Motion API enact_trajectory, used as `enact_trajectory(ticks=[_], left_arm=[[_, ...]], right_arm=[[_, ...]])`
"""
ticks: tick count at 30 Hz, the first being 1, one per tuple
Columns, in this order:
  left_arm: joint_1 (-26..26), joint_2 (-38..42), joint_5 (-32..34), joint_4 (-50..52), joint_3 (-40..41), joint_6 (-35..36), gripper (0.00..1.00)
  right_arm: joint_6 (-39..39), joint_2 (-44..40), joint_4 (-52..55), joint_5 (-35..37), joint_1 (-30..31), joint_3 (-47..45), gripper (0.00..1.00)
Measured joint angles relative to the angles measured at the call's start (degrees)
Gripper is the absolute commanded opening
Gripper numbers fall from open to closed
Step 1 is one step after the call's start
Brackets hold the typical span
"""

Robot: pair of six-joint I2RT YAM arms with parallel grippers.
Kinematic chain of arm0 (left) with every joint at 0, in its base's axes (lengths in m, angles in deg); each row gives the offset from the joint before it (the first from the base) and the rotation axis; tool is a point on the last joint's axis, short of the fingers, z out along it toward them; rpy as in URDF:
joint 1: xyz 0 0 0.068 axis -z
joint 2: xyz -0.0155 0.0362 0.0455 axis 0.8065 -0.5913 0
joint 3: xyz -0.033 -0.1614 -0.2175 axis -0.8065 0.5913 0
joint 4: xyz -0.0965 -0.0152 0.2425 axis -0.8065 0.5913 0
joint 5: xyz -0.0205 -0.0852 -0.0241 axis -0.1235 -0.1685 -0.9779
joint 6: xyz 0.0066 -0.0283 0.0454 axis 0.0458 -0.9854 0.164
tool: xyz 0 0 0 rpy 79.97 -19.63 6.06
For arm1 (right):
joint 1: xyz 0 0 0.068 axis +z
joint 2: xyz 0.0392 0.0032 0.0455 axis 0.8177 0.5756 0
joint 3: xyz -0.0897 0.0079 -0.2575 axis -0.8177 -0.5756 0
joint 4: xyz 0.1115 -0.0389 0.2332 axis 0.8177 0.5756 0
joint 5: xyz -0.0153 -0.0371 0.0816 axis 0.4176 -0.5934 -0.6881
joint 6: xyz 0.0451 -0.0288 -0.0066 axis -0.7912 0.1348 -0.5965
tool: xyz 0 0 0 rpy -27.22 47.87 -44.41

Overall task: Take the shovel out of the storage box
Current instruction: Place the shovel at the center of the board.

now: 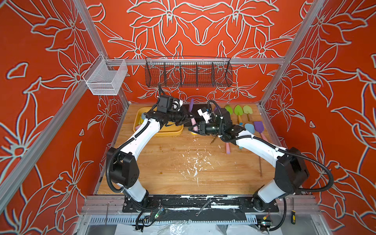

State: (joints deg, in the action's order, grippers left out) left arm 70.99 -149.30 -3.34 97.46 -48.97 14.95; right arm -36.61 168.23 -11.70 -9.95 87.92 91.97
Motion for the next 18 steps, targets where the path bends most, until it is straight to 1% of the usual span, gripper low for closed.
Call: enact_trajectory(ticks=[1, 3, 4, 6, 7, 8, 10, 11, 12, 15, 16, 17, 18], left_arm=[[0.0, 0.1, 0.0, -0.2, 0.2, 0.1, 0.00], [0.0, 0.2, 0.0, -0.7, 0.8, 0.2, 0.00], [0.0, 0.4, -0.1, -1.2, 1.3, 0.2, 0.05], [0.1, 0.9, -0.3, -2.1, 2.5, 0.2, 0.28], [0.2, 1.2, -0.3, -2.7, 3.1, 0.3, 0.45], [0.3, 1.5, -0.4, -2.9, 3.7, 0.2, 0.57], [0.5, 2.3, -0.2, -2.7, 4.0, 0.6, 0.68], [0.5, 2.7, 0.3, -2.5, 3.9, 1.1, 0.75], [0.6, 3.2, 0.9, -2.2, 3.7, 1.5, 0.79], [0.7, 5.1, 4.1, -0.2, 2.8, 2.9, 0.85], [0.7, 5.8, 5.3, 0.6, 2.2, 3.6, 0.95], [0.6, 6.5, 6.8, 1.6, 1.6, 4.7, 0.99], [0.6, 7.1, 7.8, 2.3, 1.0, 5.0, 0.99]], right_arm=[[-0.2, 0.1, 0.0, -0.2, 0.0, 0.0, 0.01], [-0.4, 0.1, 0.6, -0.4, 0.0, 0.1, 0.00], [-0.4, 0.1, 1.1, -0.4, 0.0, 0.2, 0.00], [0.0, 0.1, 2.8, -0.1, 0.1, 0.5, 0.00], [0.9, 0.0, 4.5, 0.3, 0.1, 1.0, 0.00], [1.6, -0.3, 6.3, 1.2, 0.2, 1.5, 0.00], [3.5, -1.4, 11.3, 4.3, 0.2, 2.2, 0.00], [4.6, -2.4, 14.5, 6.5, 0.2, 2.4, 0.00], [5.7, -3.6, 17.6, 8.7, 0.2, 2.4, 0.00], [8.5, -8.7, 27.5, 16.5, 0.3, 2.4, 0.00], [9.2, -10.6, 30.8, 19.5, 0.4, 2.4, 0.00], [9.9, -13.0, 34.1, 22.8, 0.6, 2.1, 0.00], [10.3, -15.2, 36.2, 25.4, 0.8, 1.5, 0.00]])
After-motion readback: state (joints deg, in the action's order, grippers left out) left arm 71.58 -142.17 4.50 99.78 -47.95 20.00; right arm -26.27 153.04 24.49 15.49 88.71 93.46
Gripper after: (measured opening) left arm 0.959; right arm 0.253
